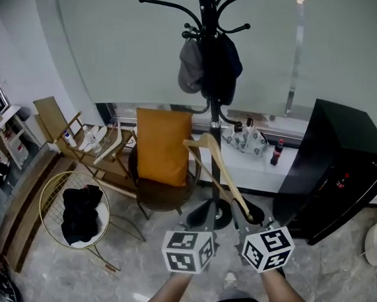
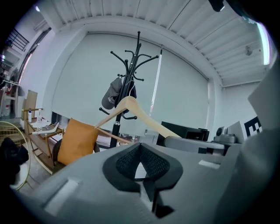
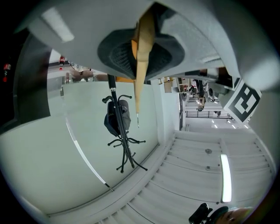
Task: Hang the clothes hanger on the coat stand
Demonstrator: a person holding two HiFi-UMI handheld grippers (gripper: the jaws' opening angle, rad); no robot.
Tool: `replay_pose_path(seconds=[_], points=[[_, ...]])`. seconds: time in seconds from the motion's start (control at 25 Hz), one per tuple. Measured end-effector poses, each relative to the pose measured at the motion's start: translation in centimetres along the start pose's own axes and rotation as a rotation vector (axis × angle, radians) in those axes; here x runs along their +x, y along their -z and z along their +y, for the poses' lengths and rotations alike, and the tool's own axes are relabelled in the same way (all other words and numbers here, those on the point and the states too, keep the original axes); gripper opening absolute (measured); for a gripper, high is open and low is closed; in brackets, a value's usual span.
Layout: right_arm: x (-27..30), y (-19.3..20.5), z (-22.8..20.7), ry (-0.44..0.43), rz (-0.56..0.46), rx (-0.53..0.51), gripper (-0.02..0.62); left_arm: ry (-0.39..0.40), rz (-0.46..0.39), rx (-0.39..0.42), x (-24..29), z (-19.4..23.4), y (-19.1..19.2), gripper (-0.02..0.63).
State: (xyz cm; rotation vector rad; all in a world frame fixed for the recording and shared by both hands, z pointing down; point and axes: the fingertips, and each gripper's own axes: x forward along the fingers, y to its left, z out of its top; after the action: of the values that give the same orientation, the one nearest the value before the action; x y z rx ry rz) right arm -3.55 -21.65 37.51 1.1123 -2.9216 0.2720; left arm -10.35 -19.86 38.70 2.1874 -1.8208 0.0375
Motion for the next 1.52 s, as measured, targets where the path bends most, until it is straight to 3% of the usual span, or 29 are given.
replay_pose_path(seconds=[0.8, 1.12, 1.52], points=[[8.6, 0.0, -8.1, -0.092, 0.050, -0.003, 0.055, -0.111, 0.015, -0.021, 10.8, 2.5, -1.8, 0.005], [10.4, 0.9, -9.7, -0.123, 0.068, -0.008, 0.055, -0.172, 0.016, -0.038, 12.1, 3.6, -1.1, 0.005], [12.4, 1.6, -9.6, -0.114, 0.082, -0.009, 0.054, -0.172, 0.019, -0.045, 12.9, 5.3, -1.4, 0.005]])
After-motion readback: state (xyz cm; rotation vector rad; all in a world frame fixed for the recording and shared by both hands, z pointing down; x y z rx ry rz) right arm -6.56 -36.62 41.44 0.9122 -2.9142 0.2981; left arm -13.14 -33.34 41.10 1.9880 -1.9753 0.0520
